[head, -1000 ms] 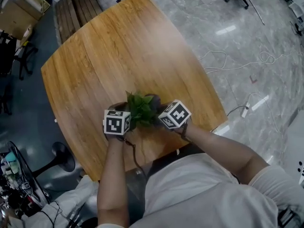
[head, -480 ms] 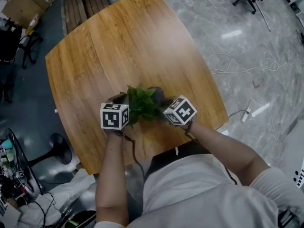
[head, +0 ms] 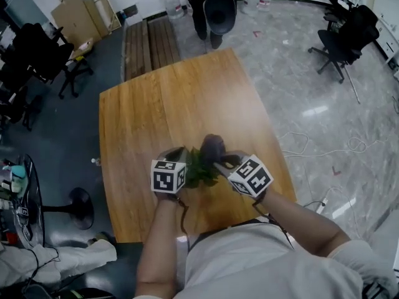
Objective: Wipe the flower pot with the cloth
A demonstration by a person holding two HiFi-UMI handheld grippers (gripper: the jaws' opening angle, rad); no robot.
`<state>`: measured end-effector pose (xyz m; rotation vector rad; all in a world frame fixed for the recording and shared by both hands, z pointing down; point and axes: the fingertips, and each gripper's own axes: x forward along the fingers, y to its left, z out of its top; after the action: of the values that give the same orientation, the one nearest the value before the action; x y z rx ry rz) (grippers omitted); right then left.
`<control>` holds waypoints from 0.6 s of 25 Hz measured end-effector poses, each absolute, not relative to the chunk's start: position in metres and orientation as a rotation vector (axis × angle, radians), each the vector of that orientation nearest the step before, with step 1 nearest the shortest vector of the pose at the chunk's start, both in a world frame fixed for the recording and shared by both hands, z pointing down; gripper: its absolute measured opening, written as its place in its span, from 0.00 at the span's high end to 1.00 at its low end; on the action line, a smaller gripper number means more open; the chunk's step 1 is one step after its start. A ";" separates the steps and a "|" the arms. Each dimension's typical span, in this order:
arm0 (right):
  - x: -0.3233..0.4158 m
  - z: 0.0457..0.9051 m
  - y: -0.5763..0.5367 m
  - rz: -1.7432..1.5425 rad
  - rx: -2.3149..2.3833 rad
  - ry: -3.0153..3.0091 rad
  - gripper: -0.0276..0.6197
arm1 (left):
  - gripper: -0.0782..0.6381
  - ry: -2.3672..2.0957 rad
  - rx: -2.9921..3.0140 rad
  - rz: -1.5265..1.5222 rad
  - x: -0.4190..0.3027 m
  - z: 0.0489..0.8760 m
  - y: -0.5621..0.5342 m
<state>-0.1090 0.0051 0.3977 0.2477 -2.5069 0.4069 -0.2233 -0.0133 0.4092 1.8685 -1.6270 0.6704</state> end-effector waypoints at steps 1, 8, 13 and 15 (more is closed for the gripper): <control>-0.119 0.378 0.004 0.379 0.249 -2.540 0.86 | 0.88 -1.653 1.882 0.638 -0.229 0.391 -0.012; -0.161 0.251 0.021 0.211 0.266 -2.761 0.86 | 0.88 -1.830 1.958 0.376 -0.248 0.270 0.019; -0.171 0.184 0.031 0.101 0.323 -2.906 0.86 | 0.88 -2.037 1.981 0.200 -0.257 0.194 0.043; -0.175 0.167 0.033 0.077 0.342 -2.947 0.86 | 0.88 -2.102 1.989 0.144 -0.259 0.173 0.050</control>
<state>-0.1753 0.0330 0.1666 0.3422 -2.9474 0.0769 -0.2586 0.0500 0.1727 1.9889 -2.1024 0.1437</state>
